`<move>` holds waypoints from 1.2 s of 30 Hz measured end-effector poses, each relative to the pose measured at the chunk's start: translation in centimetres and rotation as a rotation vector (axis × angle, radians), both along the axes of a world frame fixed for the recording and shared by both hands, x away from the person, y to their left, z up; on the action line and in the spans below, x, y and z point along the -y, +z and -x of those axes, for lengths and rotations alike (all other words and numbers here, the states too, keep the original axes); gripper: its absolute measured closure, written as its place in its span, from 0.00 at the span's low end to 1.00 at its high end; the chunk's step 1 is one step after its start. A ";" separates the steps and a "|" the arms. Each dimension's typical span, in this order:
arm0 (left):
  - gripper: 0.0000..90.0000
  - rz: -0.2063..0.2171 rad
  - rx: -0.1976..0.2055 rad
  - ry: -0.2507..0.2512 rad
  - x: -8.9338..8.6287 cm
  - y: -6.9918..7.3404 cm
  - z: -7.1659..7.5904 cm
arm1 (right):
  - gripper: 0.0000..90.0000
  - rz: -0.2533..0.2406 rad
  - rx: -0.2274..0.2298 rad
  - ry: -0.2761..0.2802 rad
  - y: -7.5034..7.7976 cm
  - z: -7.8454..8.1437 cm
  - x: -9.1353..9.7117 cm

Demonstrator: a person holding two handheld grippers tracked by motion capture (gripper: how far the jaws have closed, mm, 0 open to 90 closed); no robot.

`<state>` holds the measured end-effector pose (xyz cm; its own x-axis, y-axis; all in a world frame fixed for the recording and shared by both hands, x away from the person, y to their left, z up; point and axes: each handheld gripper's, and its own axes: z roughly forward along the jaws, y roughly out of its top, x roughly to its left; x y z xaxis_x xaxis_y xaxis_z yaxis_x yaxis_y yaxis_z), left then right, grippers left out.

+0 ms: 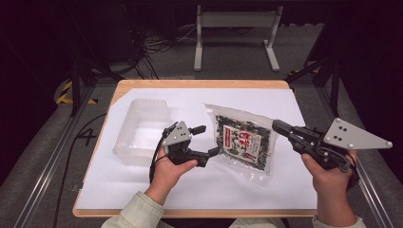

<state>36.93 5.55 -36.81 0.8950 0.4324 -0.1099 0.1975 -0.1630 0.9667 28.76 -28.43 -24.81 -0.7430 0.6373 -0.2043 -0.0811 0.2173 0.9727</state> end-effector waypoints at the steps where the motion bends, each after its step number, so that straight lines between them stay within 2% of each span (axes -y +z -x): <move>1: 0.16 0.004 -0.001 -0.002 0.0 0.0 0.0 | 1.00 -0.006 0.000 0.005 0.0 0.0 -0.1; 10: 0.15 0.034 -0.001 -0.047 0.1 -0.2 -0.1 | 1.00 -0.028 -0.010 0.058 -0.1 0.1 -1.0; 17: 0.15 0.068 0.019 -0.087 0.1 -0.2 -0.1 | 1.00 -0.069 -0.015 0.112 -0.4 -0.3 -1.5; 19: 0.17 0.085 0.036 -0.103 0.1 -0.1 0.1 | 1.00 -0.072 -0.017 0.122 -0.5 -0.5 -1.6; 22: 0.21 0.084 0.065 -0.109 0.1 0.0 0.3 | 1.00 -0.082 -0.025 0.131 -0.7 -0.6 -1.7; 24: 0.28 0.082 0.095 -0.102 0.1 0.2 0.5 | 1.00 -0.084 -0.026 0.131 -0.8 -0.7 -1.7; 31: 0.43 0.079 0.128 -0.118 -0.1 0.4 1.0 | 1.00 -0.106 -0.021 0.131 -1.1 -1.1 -1.4; 32: 0.50 0.079 0.128 -0.118 -0.1 0.4 1.0 | 1.00 -0.111 -0.021 0.129 -1.1 -1.2 -1.3; 33: 0.58 0.079 0.157 -0.119 -0.2 0.5 1.1 | 1.00 -0.109 -0.026 0.123 -1.2 -1.2 -1.2; 36: 0.63 0.069 0.174 -0.129 -0.3 0.8 1.4 | 1.00 -0.094 -0.017 0.107 -1.4 -1.4 -1.4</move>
